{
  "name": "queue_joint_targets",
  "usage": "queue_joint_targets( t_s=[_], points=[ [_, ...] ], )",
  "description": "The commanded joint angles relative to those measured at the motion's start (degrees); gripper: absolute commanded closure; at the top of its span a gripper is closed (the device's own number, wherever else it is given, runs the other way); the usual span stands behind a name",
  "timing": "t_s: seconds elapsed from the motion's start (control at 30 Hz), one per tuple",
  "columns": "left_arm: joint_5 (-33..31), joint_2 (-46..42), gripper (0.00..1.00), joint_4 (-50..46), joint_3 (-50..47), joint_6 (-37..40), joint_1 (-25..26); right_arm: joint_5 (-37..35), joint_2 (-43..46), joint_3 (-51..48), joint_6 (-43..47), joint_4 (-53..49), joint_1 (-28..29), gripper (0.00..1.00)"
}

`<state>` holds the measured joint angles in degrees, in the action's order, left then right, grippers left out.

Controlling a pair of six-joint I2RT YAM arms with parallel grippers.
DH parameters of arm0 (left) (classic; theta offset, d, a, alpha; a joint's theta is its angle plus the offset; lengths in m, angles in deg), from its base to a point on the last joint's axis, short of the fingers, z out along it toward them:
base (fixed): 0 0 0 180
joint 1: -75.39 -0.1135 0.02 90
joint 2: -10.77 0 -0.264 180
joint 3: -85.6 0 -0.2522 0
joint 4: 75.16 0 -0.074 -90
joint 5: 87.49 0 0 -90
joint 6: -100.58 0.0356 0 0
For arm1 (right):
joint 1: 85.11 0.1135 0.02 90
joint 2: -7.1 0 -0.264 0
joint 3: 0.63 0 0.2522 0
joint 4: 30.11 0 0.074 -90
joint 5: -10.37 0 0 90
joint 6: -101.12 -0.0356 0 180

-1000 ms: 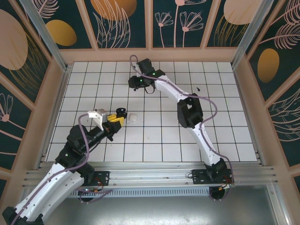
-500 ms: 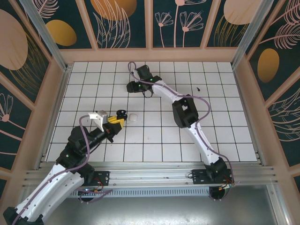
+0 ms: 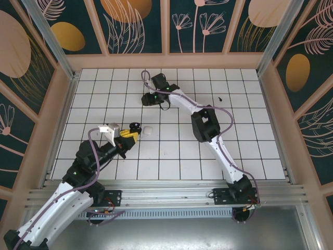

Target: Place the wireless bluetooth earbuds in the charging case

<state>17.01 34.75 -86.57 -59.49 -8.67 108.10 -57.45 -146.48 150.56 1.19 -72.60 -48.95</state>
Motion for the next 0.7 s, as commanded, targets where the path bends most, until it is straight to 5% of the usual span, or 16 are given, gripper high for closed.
queue_joint_targets(
  t_s=[0.0,0.67],
  points=[
    [0.70,-0.41,1.00,1.86,-0.32,-0.97,0.24,1.86,6.47,1.53,1.47,-0.83,0.39,0.62],
    [0.21,-1.25,1.00,1.39,-1.80,-0.20,0.23,-0.16,-3.30,5.79,-4.47,13.25,-1.84,0.56]
  ],
)
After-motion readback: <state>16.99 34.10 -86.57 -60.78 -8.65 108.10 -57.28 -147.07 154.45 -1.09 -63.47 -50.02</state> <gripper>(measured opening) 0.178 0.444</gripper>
